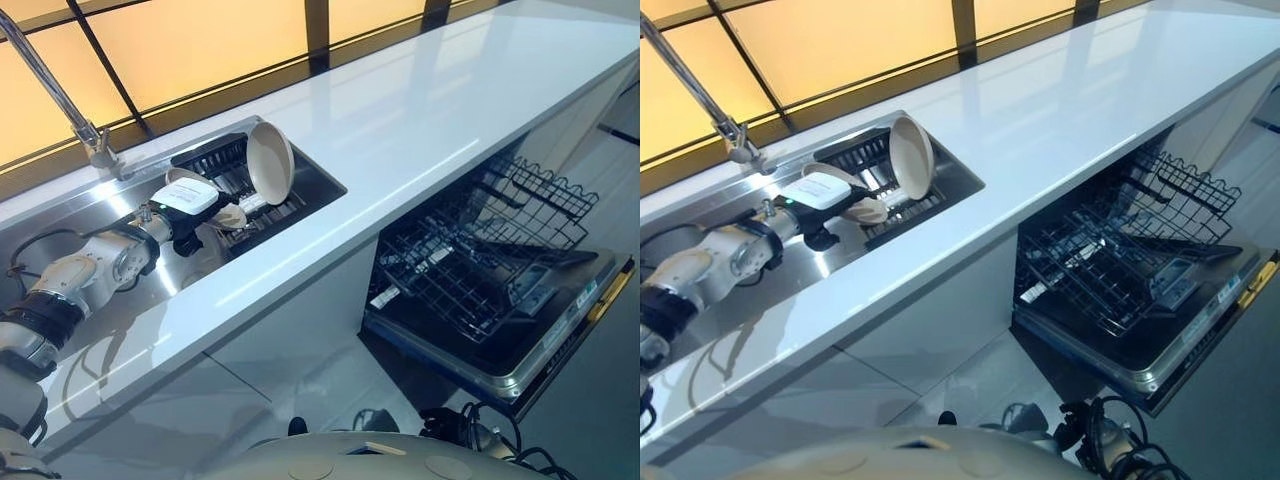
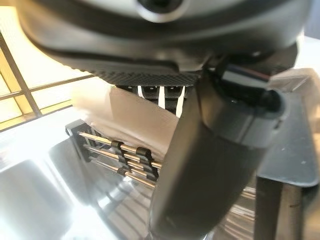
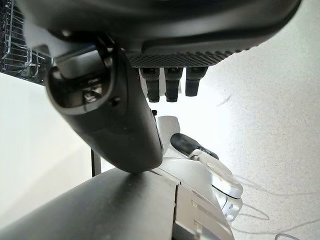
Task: Pick up plates and place into dishwasher.
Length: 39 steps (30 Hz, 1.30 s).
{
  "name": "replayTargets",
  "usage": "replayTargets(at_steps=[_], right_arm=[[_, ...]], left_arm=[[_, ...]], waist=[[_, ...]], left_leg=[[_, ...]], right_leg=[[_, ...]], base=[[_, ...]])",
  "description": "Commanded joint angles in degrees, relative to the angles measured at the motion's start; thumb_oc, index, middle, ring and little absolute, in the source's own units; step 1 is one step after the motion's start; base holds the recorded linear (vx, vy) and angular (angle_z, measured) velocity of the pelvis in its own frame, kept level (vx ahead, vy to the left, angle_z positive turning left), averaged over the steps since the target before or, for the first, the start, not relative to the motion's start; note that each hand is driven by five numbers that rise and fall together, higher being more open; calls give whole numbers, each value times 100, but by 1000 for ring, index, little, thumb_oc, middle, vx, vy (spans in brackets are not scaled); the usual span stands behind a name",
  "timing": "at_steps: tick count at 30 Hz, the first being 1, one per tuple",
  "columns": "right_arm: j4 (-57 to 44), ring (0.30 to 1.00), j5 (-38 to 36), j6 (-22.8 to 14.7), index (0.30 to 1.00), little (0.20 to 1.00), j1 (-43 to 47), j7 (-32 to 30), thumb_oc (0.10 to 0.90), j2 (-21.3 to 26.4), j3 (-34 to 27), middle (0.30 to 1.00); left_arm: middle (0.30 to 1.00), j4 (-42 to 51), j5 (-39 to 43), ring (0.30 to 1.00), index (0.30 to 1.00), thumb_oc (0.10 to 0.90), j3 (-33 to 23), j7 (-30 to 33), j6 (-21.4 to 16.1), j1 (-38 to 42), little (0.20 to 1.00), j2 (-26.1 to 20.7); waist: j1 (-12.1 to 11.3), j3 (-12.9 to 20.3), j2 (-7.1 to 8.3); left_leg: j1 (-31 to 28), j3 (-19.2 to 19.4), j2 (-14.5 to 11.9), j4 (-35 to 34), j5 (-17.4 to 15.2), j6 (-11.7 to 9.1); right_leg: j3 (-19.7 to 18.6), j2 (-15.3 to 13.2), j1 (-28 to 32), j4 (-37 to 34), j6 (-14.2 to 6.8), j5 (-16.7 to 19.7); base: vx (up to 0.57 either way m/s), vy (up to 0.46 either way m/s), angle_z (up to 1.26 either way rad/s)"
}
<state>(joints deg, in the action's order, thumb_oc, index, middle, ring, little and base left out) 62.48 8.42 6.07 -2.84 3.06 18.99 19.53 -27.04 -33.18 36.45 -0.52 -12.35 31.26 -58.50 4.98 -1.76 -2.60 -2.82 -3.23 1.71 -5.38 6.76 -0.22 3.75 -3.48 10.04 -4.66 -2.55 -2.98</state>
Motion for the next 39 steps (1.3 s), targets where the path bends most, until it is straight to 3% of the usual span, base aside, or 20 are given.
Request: replayTargets(at_steps=[1, 21, 28, 34, 39], right_arm=[[-141, 900, 16, -191, 900, 900, 138, 3, 800, 303, 136, 900], [-74, 900, 90, -410, 900, 900, 54, -23, 800, 311, 112, 900], [-113, 900, 5, -430, 900, 900, 61, -91, 800, 285, 120, 900], [-326, 900, -273, -653, 900, 900, 54, -211, 800, 254, 32, 900], [-1180, 900, -452, -867, 900, 900, -65, -241, 800, 256, -10, 900]], left_arm=[[300, -559, 130, 300, 300, 100, -390, 365, 206, 1375, 200, -33], [300, -258, -162, 300, 300, 100, -408, 1556, 32, 1671, 200, -540], [300, 337, -56, 300, 300, 100, -521, 1906, 113, 1914, 200, -859], [300, 1252, 142, 300, 300, 100, -1022, 2140, 150, 1897, 200, -1130], [300, 2264, 103, 300, 300, 100, -1842, 2186, 264, 1403, 200, -1280]], waist=[[-38, -79, -60], [-82, -53, -76], [-157, -5, -79], [-250, 33, -61], [-317, 63, -23]], left_leg=[[-447, 383, 433, 38, -790, 328], [-427, 357, 440, 38, -787, 306], [-419, 297, 428, 38, -779, 279], [-415, 217, 428, 38, -774, 266], [-362, 148, 436, 38, -712, 262]], right_leg=[[-46, 60, -585, 393, -283, 439], [-19, 16, -604, 411, -304, 436], [31, 20, -565, 381, -284, 418], [63, 28, -536, 358, -254, 407], [81, 22, -563, 345, -238, 456]], base=[[12, 31, -9], [1, 2, -1], [0, 0, 0], [-8, -1, 0], [-26, -9, 2]])
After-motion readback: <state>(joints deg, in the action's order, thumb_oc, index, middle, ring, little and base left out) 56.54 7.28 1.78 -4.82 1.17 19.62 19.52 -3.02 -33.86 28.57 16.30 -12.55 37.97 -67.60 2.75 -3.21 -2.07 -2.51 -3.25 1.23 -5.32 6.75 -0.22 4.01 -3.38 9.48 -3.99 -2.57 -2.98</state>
